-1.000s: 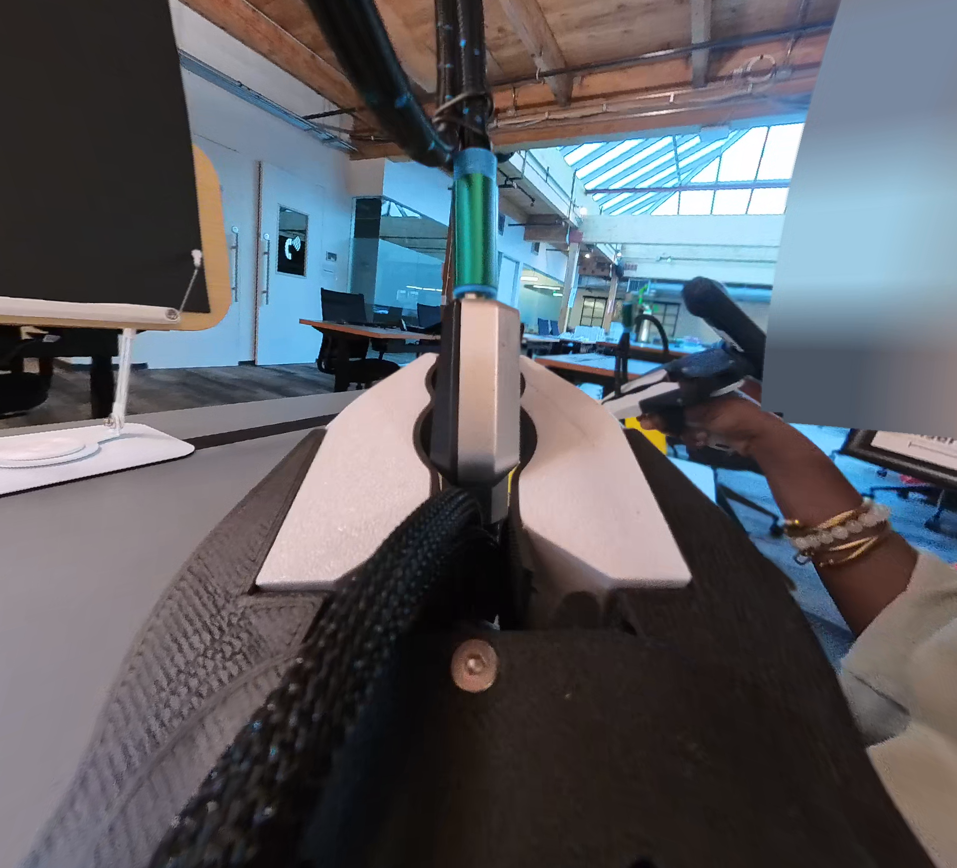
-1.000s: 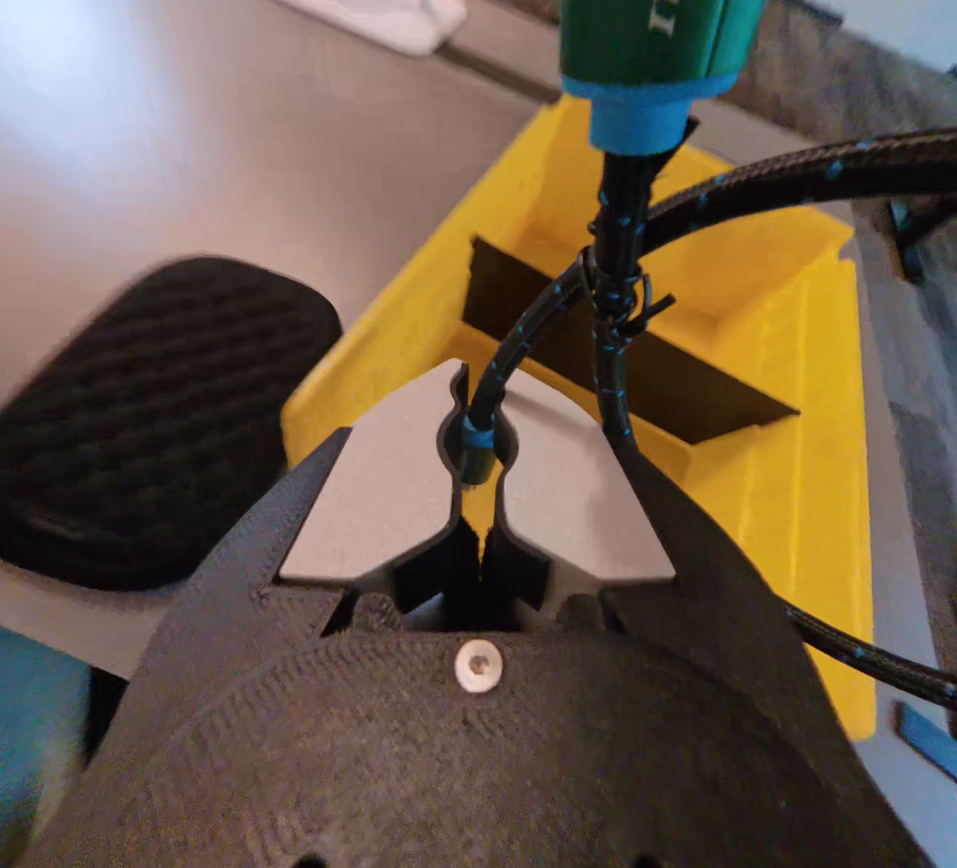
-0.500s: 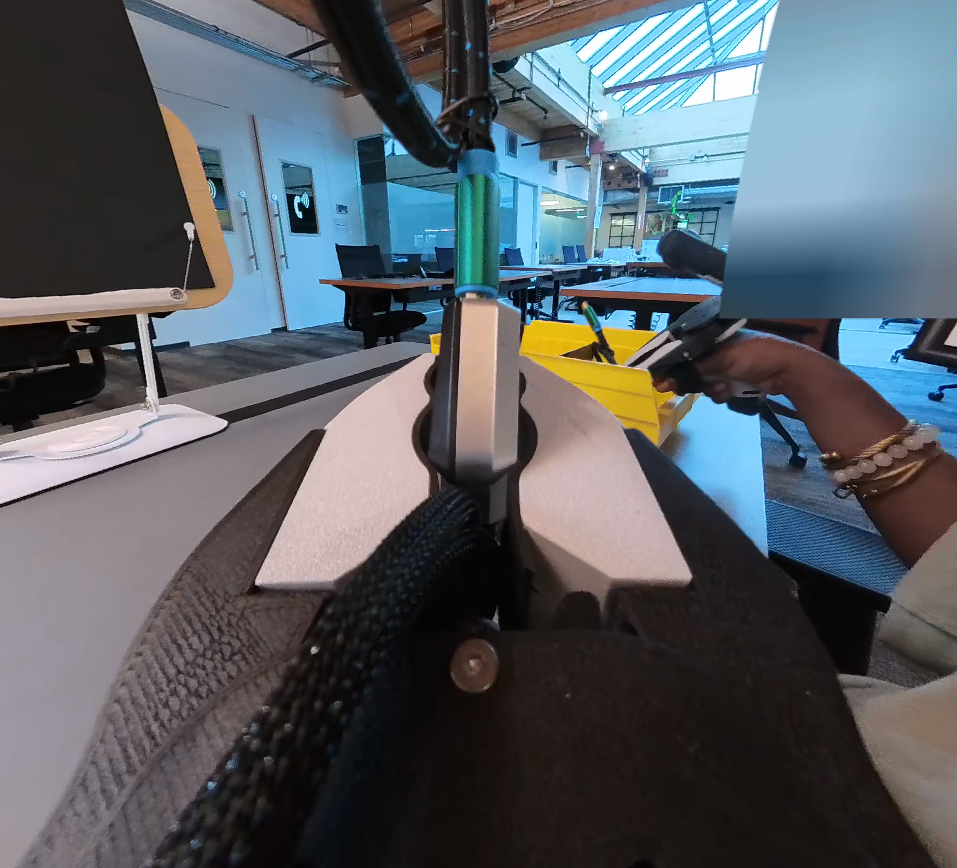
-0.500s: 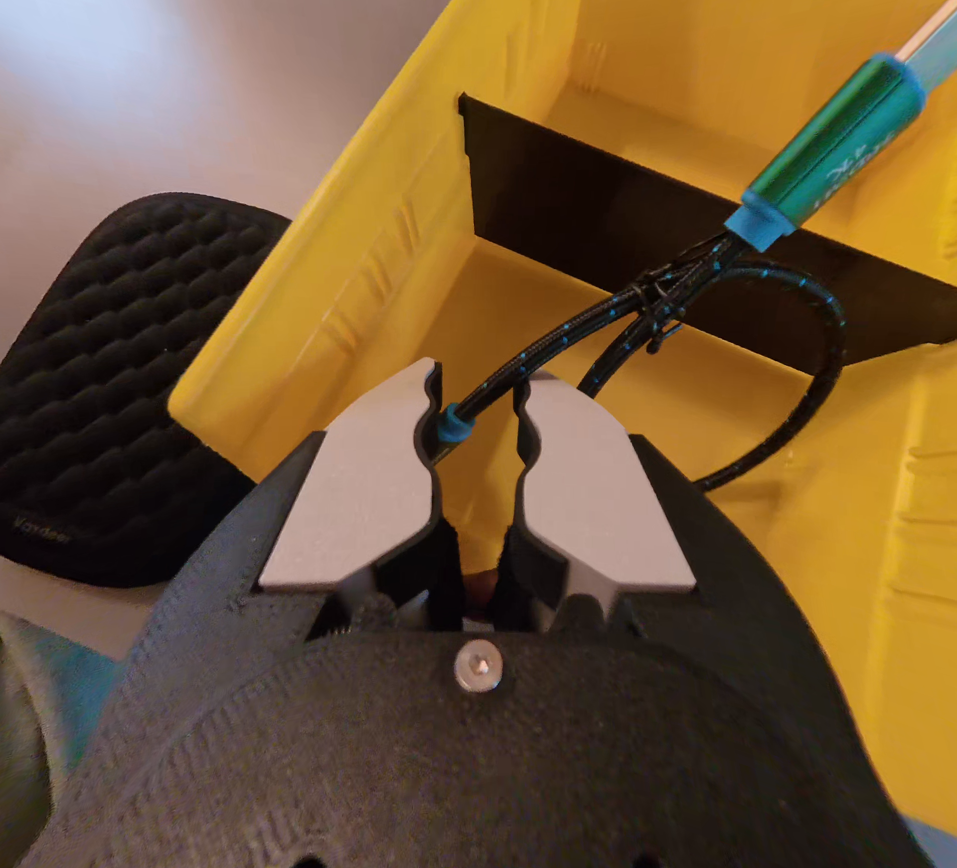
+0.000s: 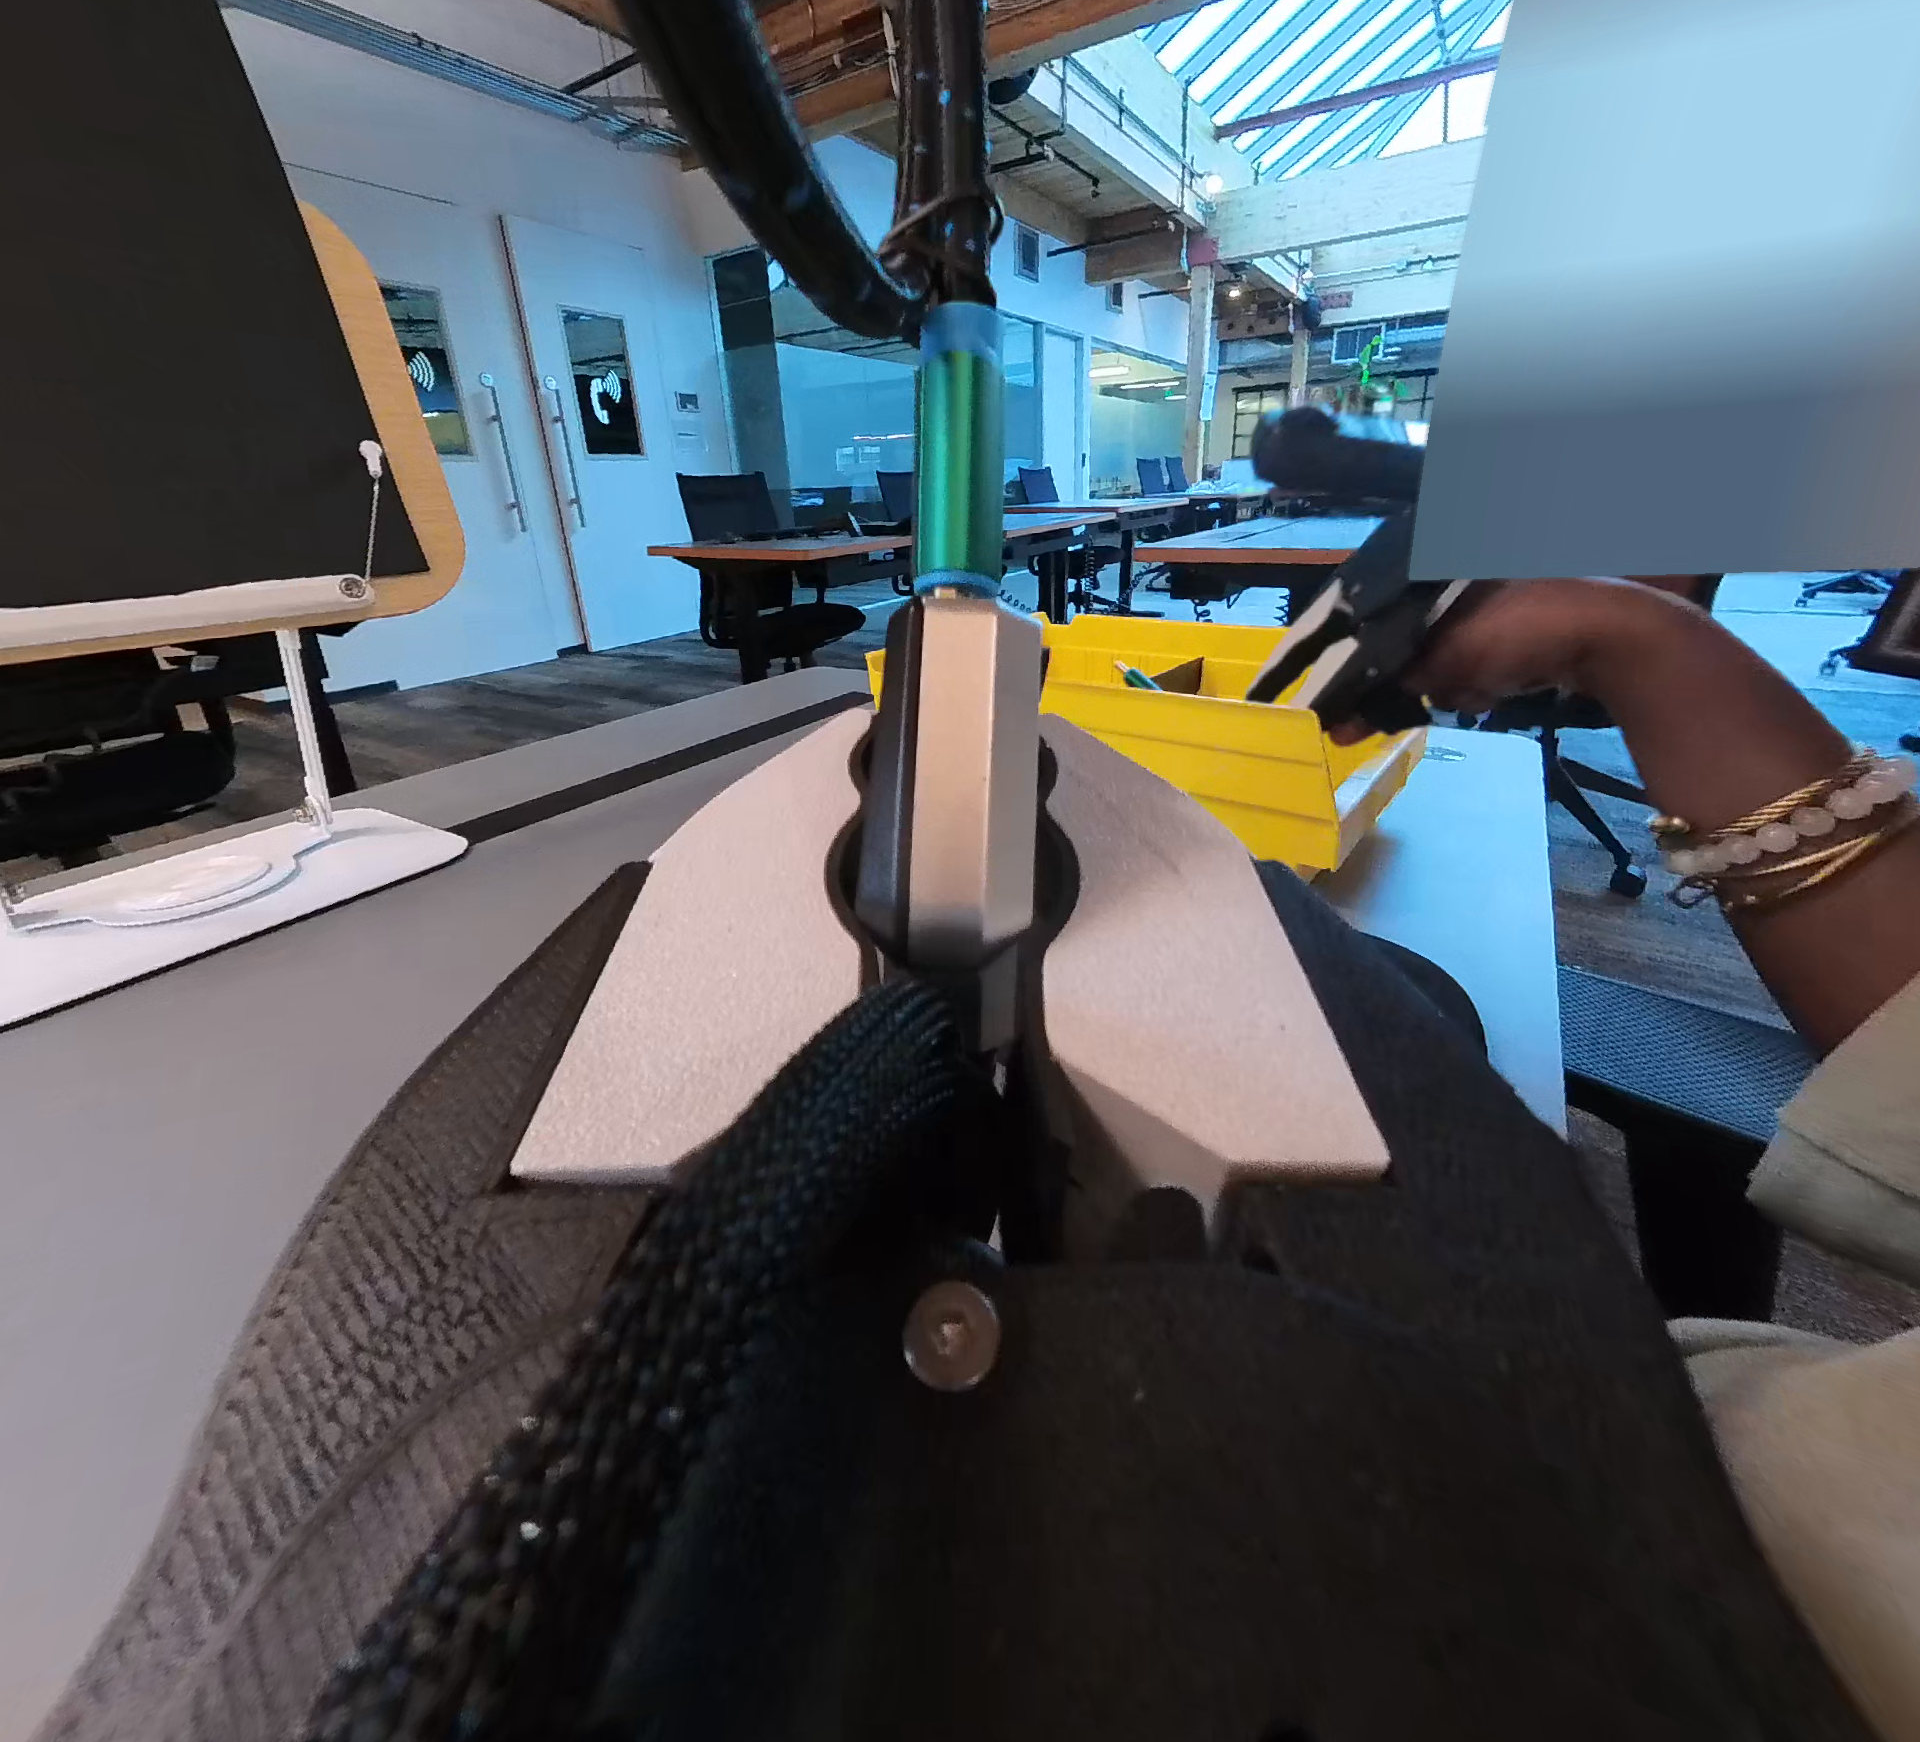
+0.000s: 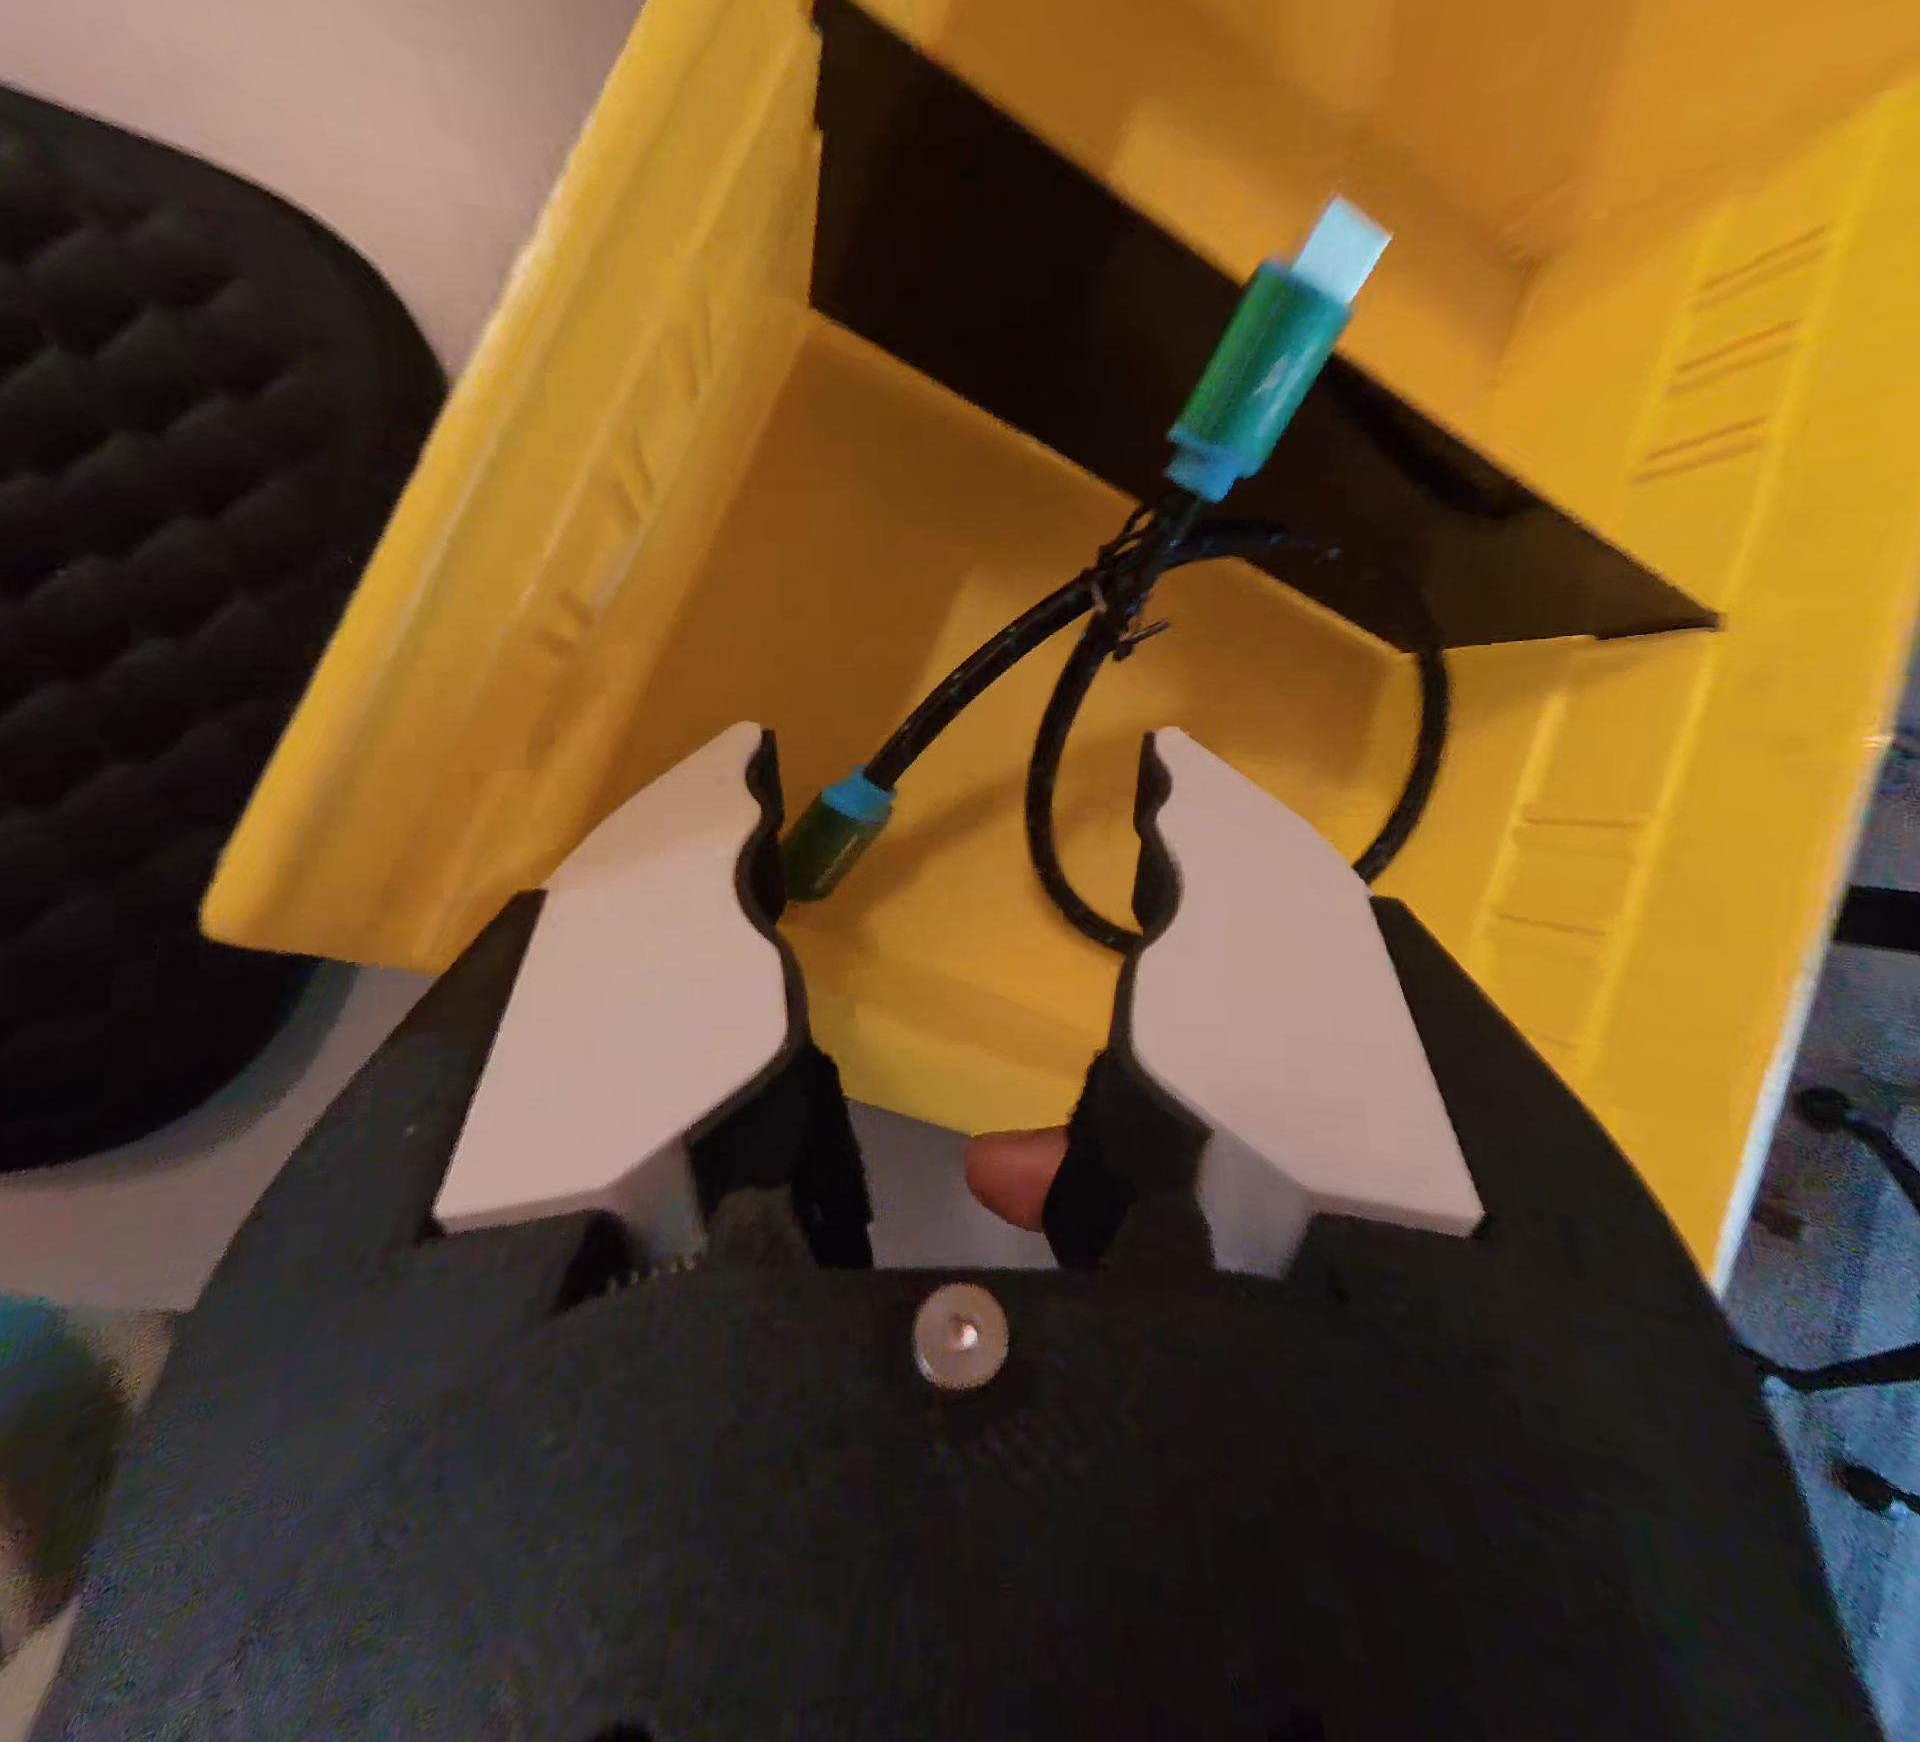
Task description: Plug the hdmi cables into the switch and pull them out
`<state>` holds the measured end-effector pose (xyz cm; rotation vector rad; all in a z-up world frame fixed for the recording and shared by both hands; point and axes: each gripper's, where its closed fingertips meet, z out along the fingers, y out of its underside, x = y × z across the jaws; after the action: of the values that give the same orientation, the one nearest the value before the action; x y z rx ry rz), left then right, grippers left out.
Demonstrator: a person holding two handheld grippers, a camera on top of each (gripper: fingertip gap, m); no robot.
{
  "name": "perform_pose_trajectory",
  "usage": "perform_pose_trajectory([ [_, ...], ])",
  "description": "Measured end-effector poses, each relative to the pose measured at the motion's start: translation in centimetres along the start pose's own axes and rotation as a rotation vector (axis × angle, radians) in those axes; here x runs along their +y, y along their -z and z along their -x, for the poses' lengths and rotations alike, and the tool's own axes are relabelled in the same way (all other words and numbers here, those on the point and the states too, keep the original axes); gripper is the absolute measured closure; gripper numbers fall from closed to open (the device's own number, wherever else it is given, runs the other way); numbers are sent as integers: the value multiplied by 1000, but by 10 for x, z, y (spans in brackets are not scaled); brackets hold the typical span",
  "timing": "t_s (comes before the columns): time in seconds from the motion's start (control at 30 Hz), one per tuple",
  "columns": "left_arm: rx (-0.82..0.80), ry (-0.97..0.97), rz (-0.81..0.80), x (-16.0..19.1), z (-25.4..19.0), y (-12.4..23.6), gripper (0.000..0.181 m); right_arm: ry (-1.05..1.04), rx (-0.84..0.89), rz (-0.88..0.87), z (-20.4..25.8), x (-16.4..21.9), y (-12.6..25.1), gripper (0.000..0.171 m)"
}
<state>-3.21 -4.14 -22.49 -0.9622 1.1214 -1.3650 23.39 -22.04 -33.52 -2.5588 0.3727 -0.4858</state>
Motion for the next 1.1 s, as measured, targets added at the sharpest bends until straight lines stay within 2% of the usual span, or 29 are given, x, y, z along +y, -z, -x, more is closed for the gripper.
perform_pose_trajectory([
  [0.07,2,-3,5,1,-1,0,157,-12,65,-128,-6,-16,15,108],
  [0.17,2,-9,13,3,-1,-1,156,-42,68,-496,3,-57,58,121],
  [0.27,-20,-18,13,3,0,-2,157,3,-172,-870,53,-94,112,128],
  [0.4,-80,-37,4,1,6,-2,157,87,-550,-1161,131,-121,167,136],
  [0.5,-138,-80,1,1,9,-3,157,142,-779,-1217,187,-130,183,136],
  [0.67,-169,-235,54,10,2,-9,157,80,-934,-1197,241,-146,172,130],
  [0.83,-178,-439,148,25,-8,-17,157,12,-957,-1242,250,-152,173,129],
  [0.93,-192,-519,168,30,-11,-19,157,-52,-937,-1231,243,-154,168,139],
  [1.1,-211,-619,197,34,-14,-22,157,-236,-1137,-1159,242,-155,160,142],
])
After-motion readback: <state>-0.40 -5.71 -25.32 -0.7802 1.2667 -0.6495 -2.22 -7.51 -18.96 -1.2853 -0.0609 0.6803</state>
